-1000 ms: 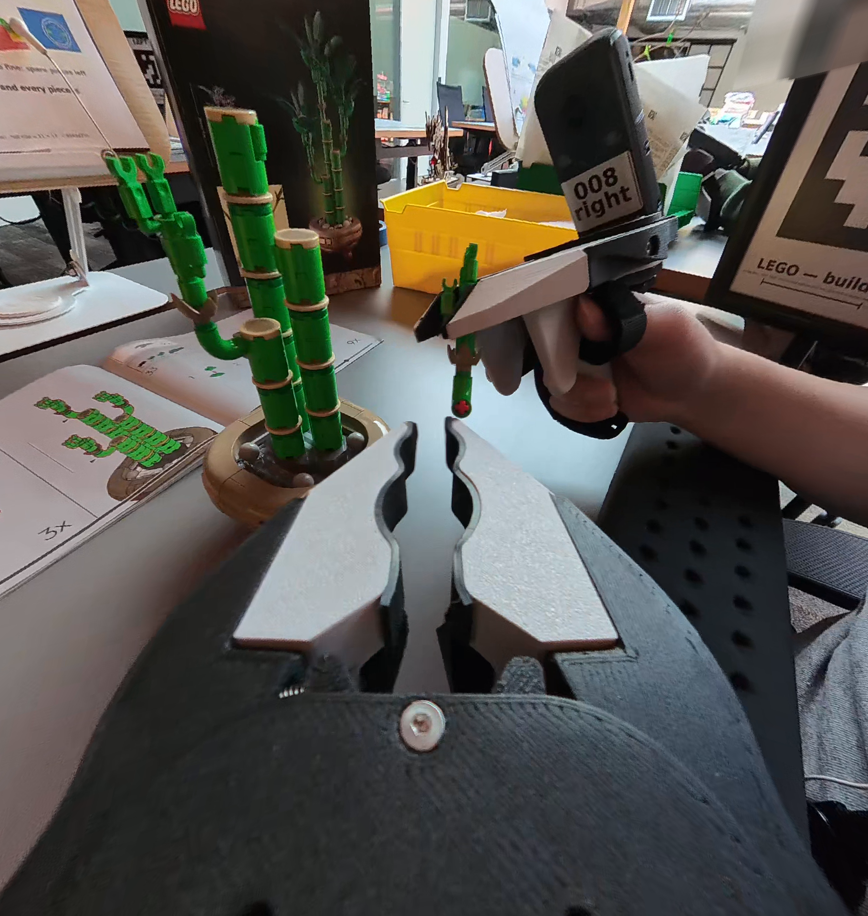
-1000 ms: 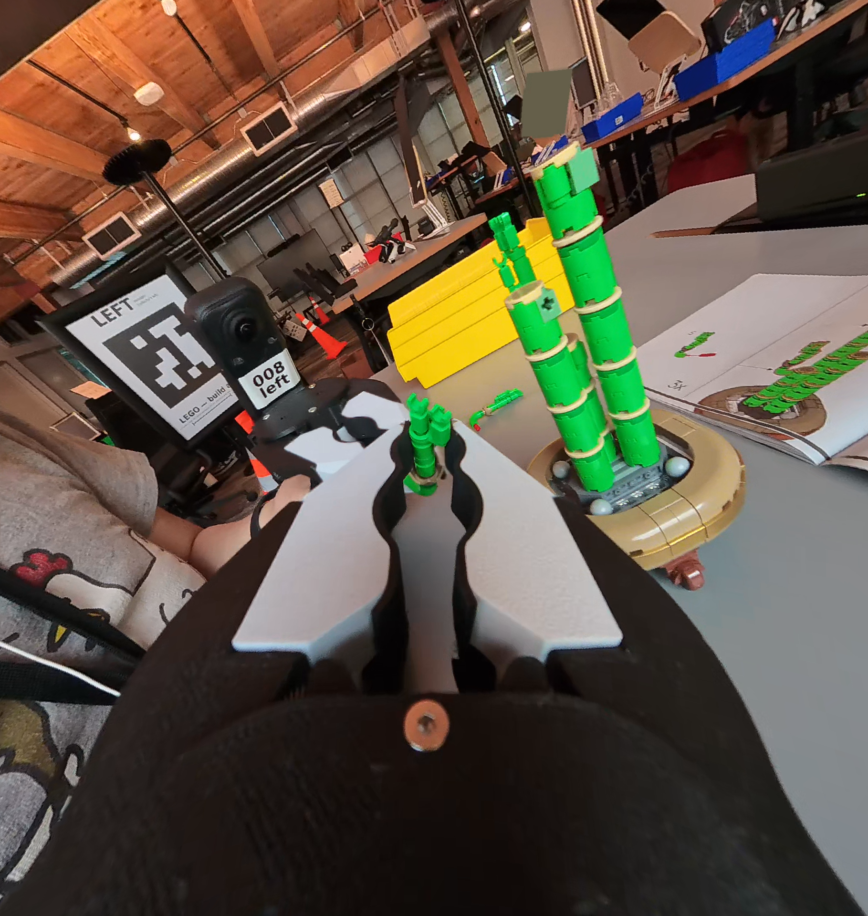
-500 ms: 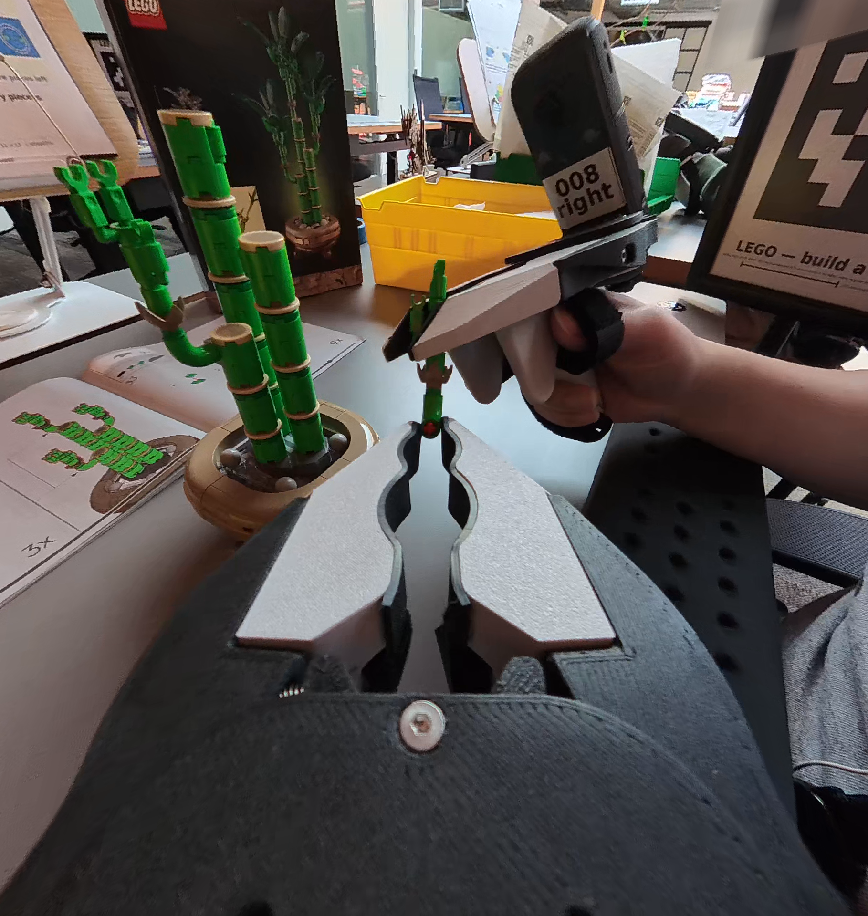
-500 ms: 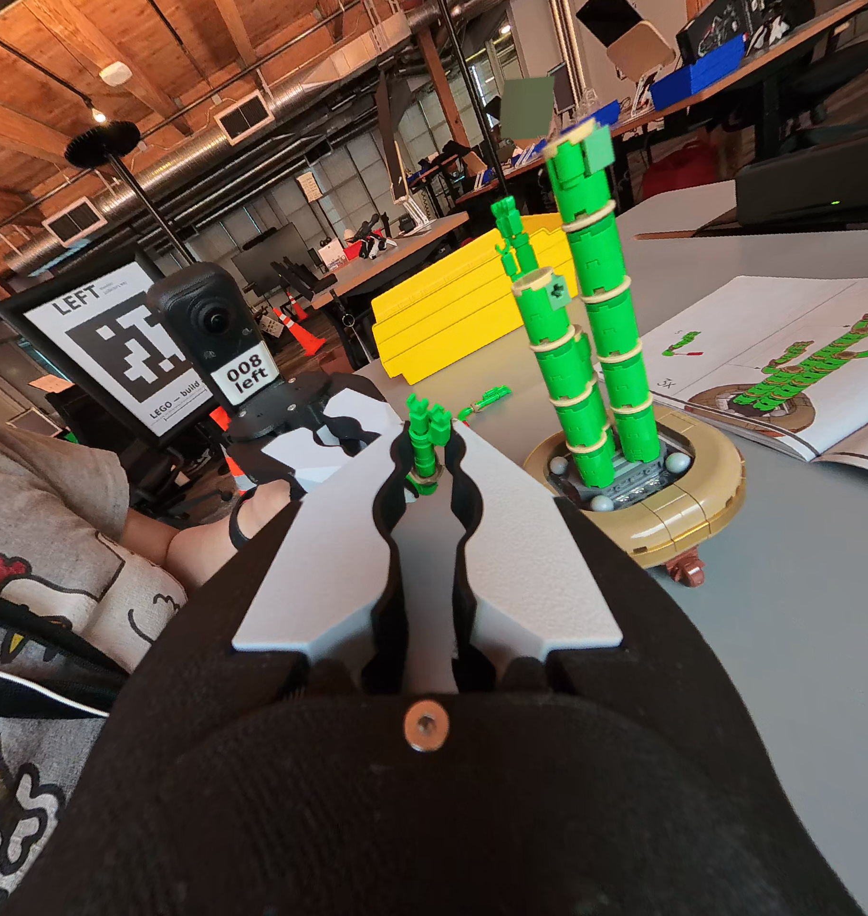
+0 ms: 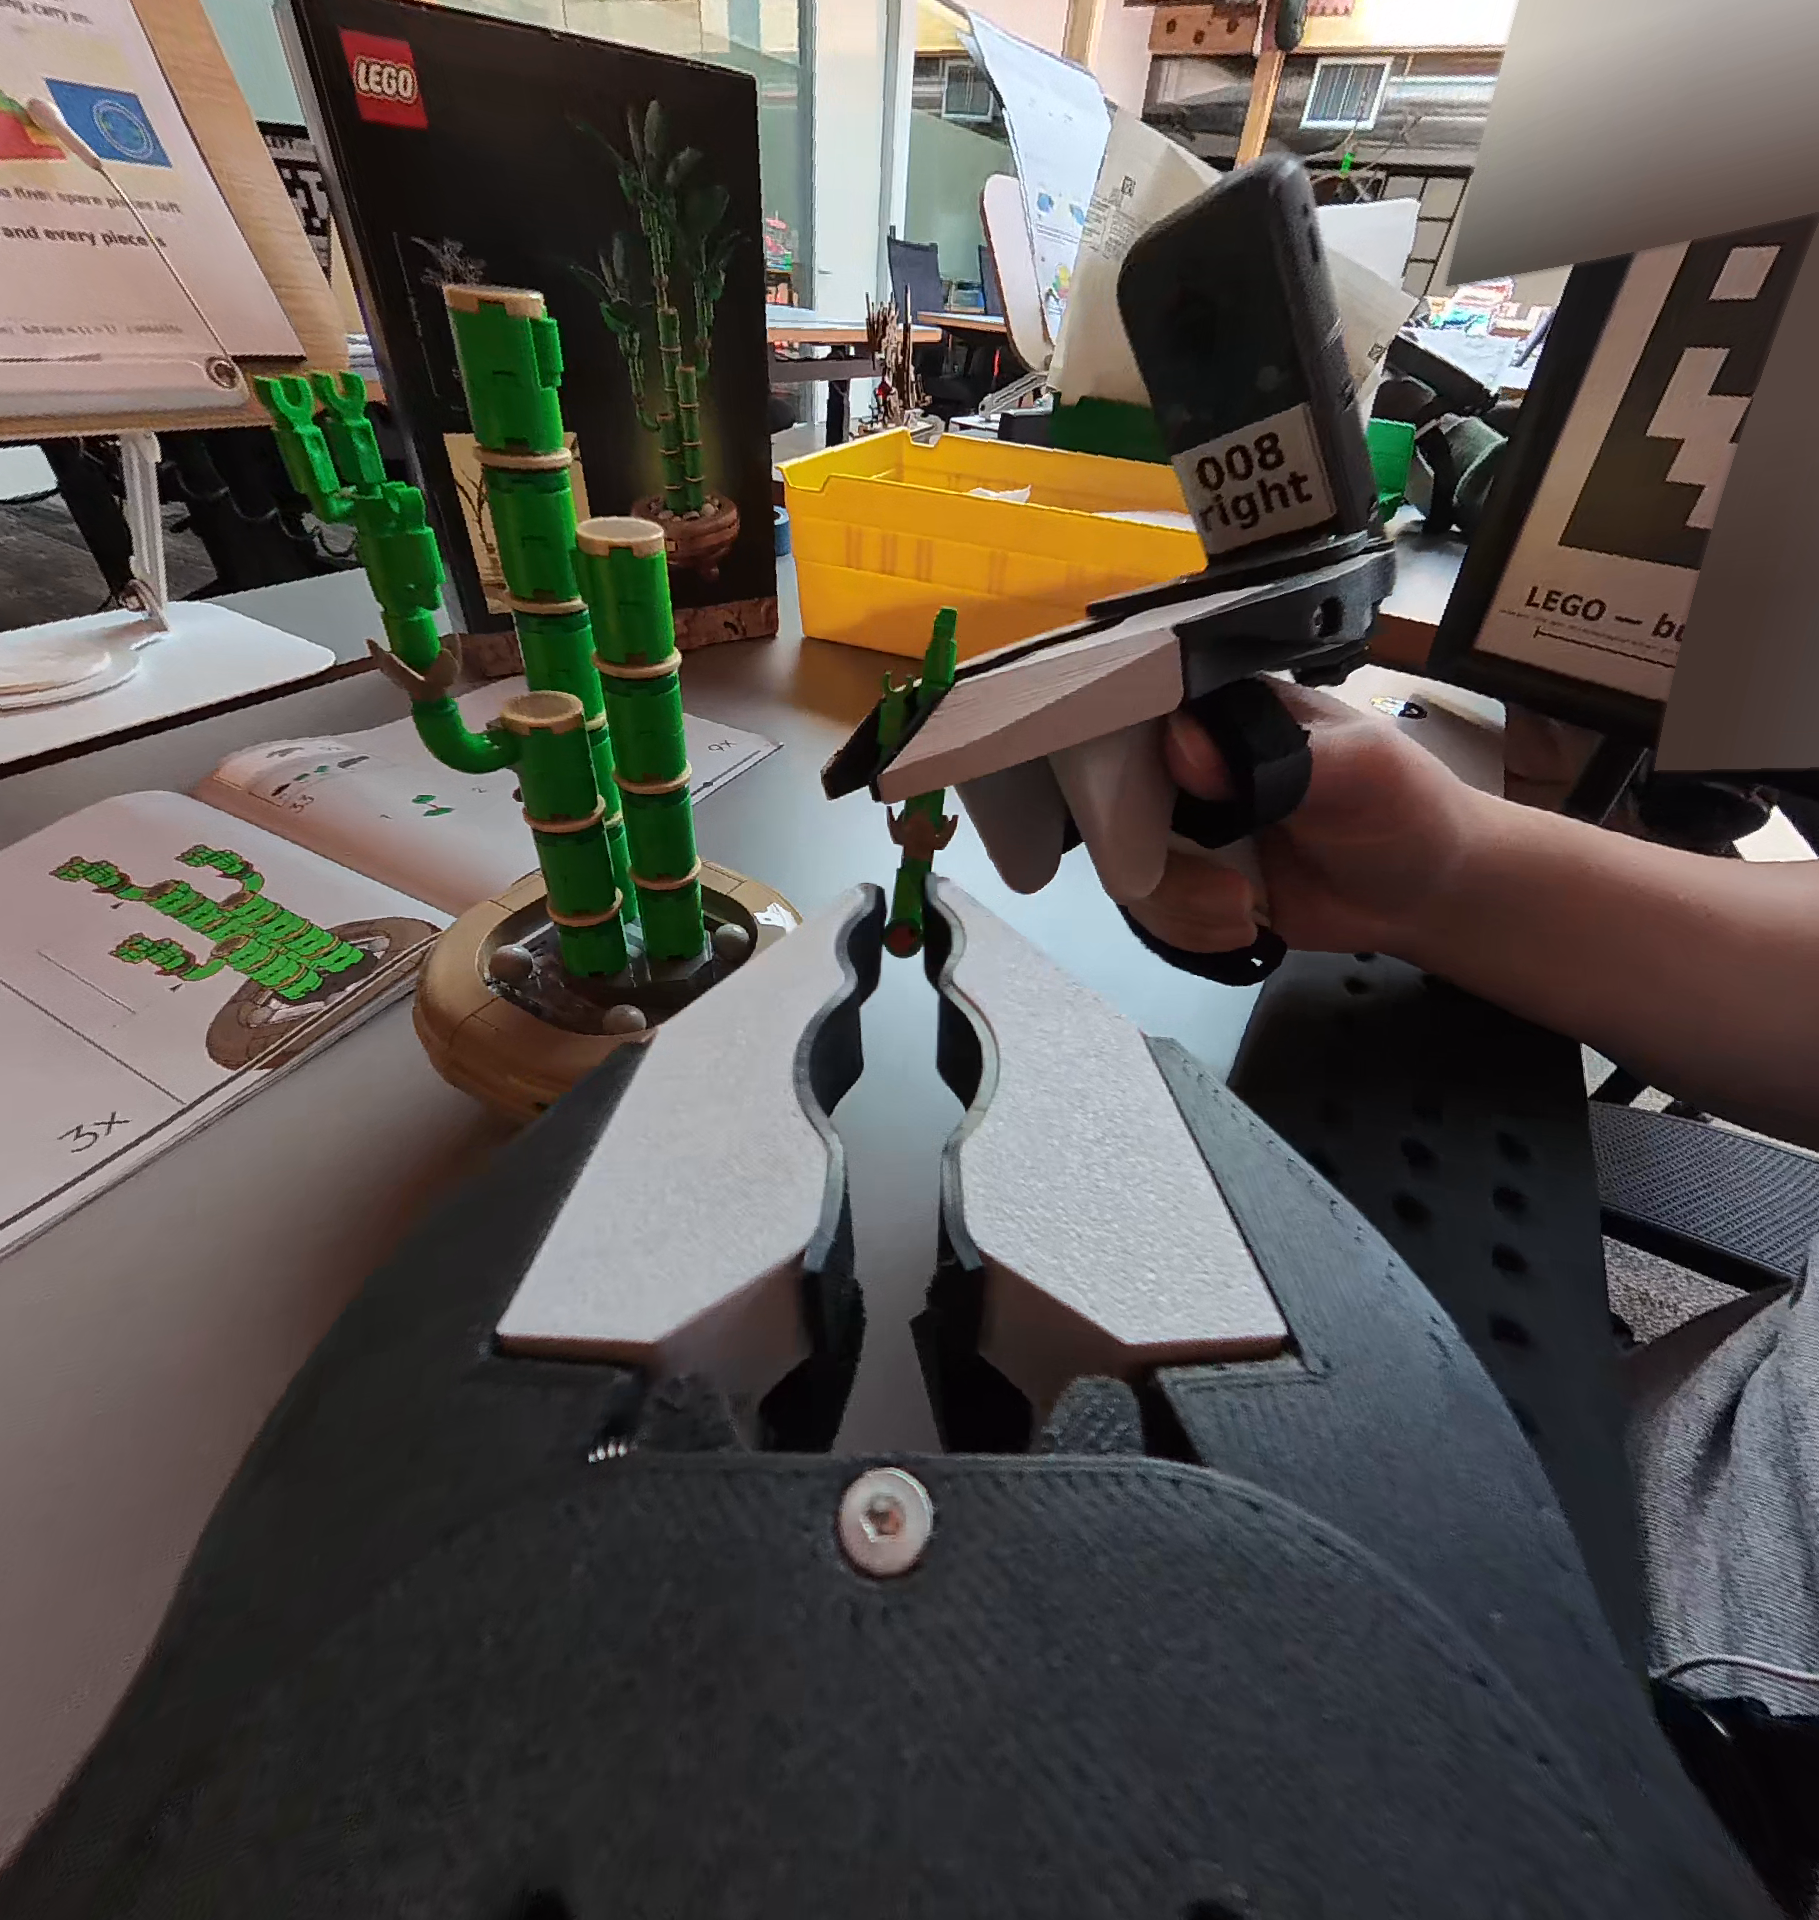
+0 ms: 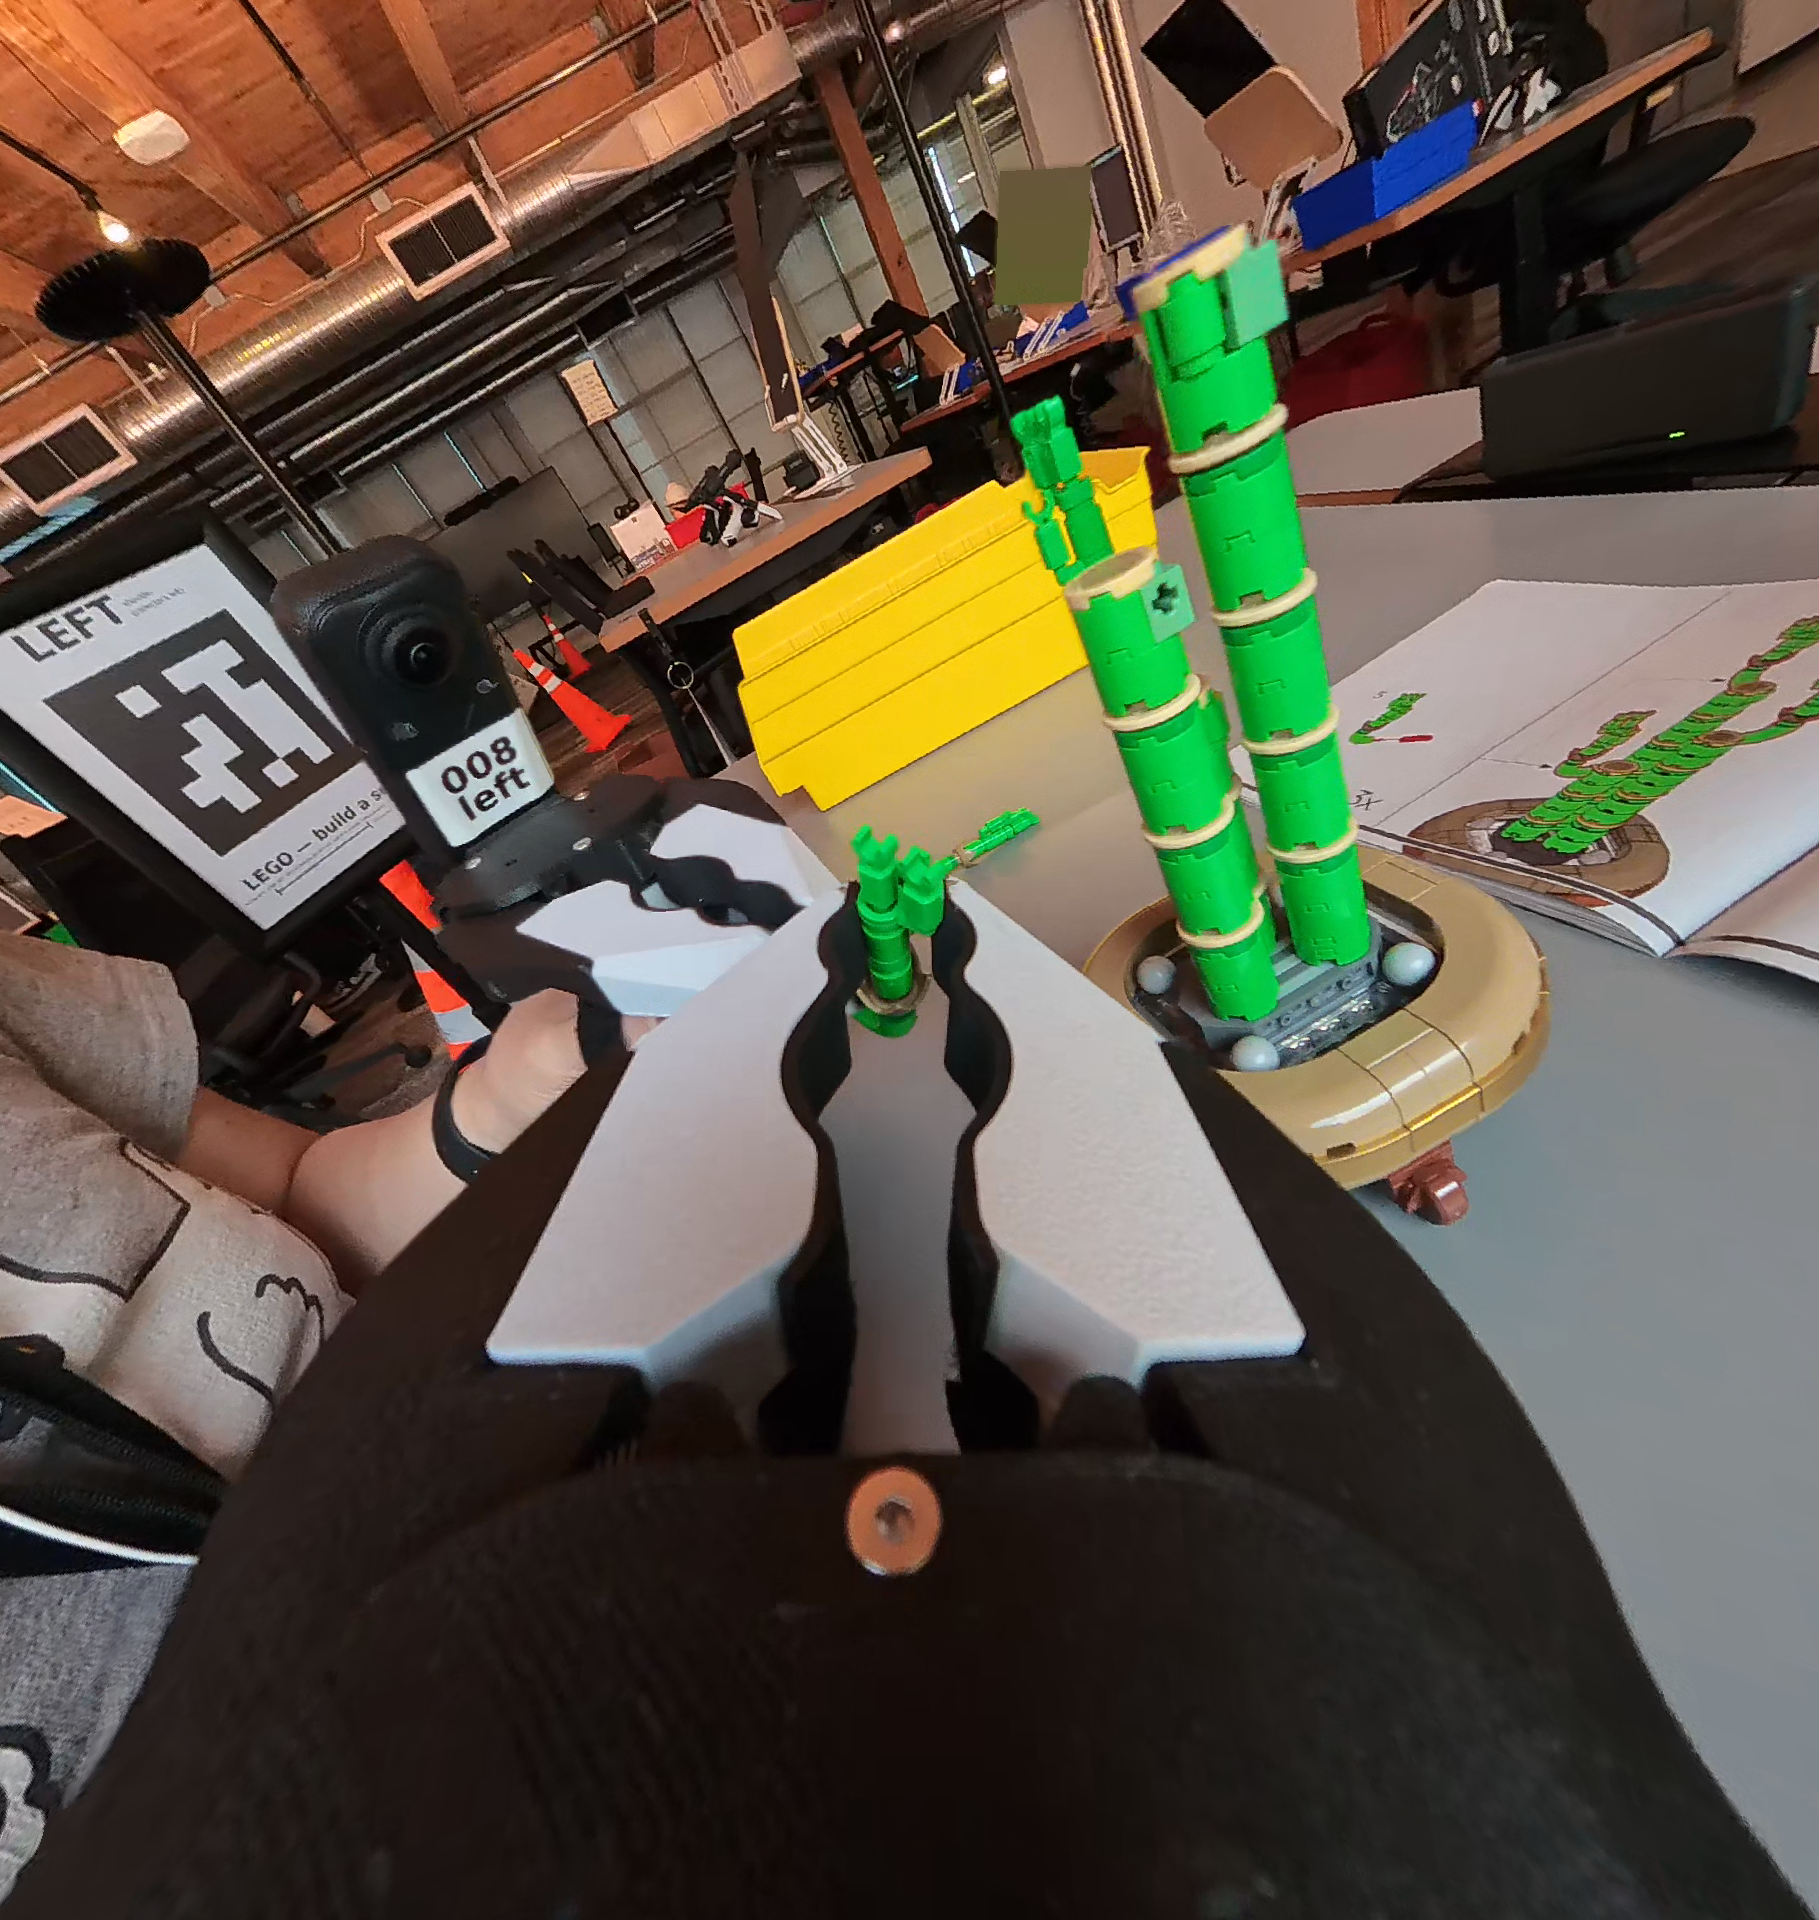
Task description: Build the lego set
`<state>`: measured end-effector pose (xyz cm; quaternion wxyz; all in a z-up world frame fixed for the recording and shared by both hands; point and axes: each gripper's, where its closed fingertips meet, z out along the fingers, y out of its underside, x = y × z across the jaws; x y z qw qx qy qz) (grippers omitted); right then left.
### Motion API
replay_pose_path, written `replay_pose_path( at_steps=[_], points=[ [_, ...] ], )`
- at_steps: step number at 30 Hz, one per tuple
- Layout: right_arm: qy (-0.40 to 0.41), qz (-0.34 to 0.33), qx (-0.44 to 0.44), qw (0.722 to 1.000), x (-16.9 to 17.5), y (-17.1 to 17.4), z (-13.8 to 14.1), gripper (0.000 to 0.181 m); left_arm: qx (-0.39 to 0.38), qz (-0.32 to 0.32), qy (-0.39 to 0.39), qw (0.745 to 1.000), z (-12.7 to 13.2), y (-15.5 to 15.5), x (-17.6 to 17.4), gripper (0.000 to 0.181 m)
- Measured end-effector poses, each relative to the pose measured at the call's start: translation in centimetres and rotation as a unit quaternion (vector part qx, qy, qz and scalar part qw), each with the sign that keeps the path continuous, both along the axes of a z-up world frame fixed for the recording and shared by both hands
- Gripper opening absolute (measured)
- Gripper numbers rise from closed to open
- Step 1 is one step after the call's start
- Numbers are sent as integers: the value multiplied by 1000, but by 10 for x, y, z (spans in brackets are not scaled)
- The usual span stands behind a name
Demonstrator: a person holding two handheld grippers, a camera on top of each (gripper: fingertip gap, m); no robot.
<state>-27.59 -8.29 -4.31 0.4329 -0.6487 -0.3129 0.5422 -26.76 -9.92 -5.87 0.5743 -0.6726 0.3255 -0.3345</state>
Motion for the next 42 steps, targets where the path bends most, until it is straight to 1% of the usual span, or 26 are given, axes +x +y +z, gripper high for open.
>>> replay_pose_path(
  at_steps=[1, 4, 7, 11, 13, 16, 18, 21, 23, 25, 29, 32, 38, 42],
  points=[
    [-3, -1, 4, 1000, 0, 0, 0, 11, -1, -1, 3, 1000, -1, 0, 0, 6],
    [1, -1, 6, 1000, 1, 0, 2, 11, -1, -2, 9, 1000, -4, 1, 1, 17],
    [11, 0, 1, 1000, 3, 1, 6, 11, -6, -11, 20, 1000, -8, 0, 4, 7],
    [12, 3, 4, 1000, 4, -1, 7, 11, -8, -20, 16, 1000, -7, -1, 6, 6],
    [16, 2, 18, 1000, 4, -2, 10, 12, -12, -24, 8, 1000, -6, -2, 6, 6],
    [-1, -4, 59, 998, 2, -5, 11, 30, -27, -38, -17, 999, -2, -4, 6, 6],
    [-13, -9, 70, 997, 0, -5, 9, 35, -39, -45, -42, 997, 2, -4, 5, 6],
    [0, -15, 62, 998, 3, -4, 11, 44, -60, -61, -93, 992, 12, -5, 2, 6],
    [17, -8, 50, 999, 6, -5, 14, 43, -79, -82, -136, 984, 20, -7, 1, 6],
    [38, 10, 34, 999, 8, -9, 19, 38, -94, -102, -180, 974, 30, -9, -2, 6],
    [84, 26, 10, 996, 14, -12, 30, 30, -118, -131, -230, 957, 39, -11, -4, 5],
    [105, 25, 10, 994, 20, -11, 39, 25, -136, -148, -247, 948, 41, -13, -2, 5],
    [126, 49, 9, 991, 27, -14, 59, 17, -173, -186, -274, 928, 44, -21, 8, 6],
    [131, 61, 11, 990, 31, -17, 69, 17, -187, -204, -289, 916, 47, -26, 14, 5]
  ],
)
